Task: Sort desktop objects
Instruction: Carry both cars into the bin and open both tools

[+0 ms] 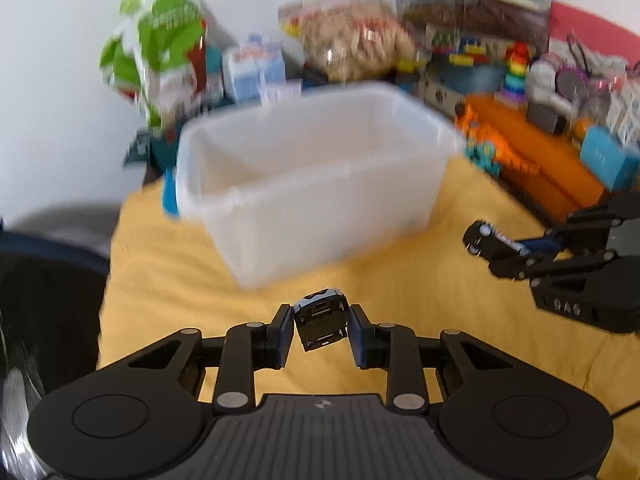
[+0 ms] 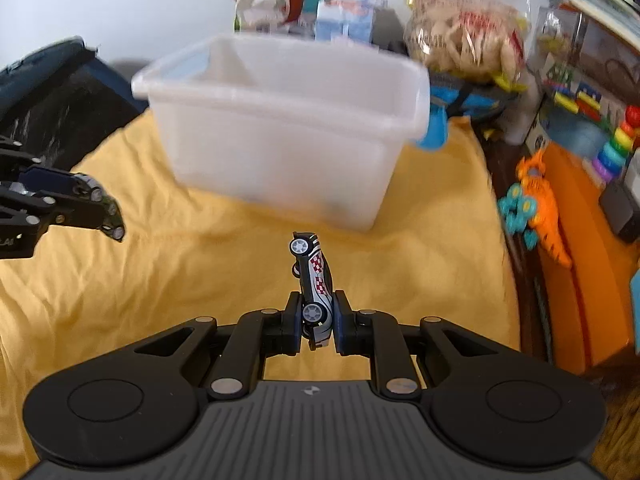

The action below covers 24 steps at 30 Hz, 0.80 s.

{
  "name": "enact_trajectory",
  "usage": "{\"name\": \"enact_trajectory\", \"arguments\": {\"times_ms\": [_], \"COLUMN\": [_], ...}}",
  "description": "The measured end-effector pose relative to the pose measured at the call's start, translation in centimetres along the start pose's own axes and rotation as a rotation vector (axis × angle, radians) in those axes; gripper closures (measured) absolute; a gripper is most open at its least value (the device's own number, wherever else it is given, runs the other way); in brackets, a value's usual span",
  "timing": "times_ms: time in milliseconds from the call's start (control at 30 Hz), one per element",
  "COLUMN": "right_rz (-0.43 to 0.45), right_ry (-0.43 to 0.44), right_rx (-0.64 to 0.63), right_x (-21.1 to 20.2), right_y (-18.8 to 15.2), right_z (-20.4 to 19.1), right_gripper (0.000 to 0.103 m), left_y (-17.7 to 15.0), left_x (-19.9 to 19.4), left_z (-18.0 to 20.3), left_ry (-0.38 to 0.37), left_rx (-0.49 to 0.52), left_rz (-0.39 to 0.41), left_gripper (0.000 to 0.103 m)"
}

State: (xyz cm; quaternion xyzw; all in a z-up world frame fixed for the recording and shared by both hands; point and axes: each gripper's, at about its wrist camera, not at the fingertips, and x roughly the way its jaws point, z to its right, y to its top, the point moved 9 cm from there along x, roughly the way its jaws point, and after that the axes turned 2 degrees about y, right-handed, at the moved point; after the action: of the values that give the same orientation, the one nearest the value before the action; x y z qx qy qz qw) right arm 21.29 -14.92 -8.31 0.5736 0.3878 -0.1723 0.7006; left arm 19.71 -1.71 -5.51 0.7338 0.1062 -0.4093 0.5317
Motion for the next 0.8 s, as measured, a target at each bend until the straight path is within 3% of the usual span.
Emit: {"name": "enact_trajectory", "arguments": {"times_ms": [167, 367, 567, 800], "right_rz": [0.116, 0.206, 0.172, 0.094], "right_ry": [-0.015, -0.039, -0.013, -0.03], "right_rx": [-0.008, -0.016, 0.037, 0.051], "right_x": [-2.8, -3.4, -0.1, 4.3], "right_y": [5.8, 12.0, 14.3, 14.7], "right_z": [1.1, 2.2, 2.9, 3.2], "right_gripper": [0.086, 0.086, 0.086, 0.085], "left_y": [6.6, 12.4, 14.1, 13.2], "left_x": [-1.7, -0.9, 2.7, 7.9], "left_z": [-0.3, -0.7, -1.3, -2.8], "left_ry": [0.024, 0.03, 0.061, 0.101], "left_rx": [0.031, 0.012, 0.004, -0.004], "left_rz": [0.121, 0.179, 0.149, 0.049], "left_gripper": [0.07, 0.07, 0.07, 0.07]}}
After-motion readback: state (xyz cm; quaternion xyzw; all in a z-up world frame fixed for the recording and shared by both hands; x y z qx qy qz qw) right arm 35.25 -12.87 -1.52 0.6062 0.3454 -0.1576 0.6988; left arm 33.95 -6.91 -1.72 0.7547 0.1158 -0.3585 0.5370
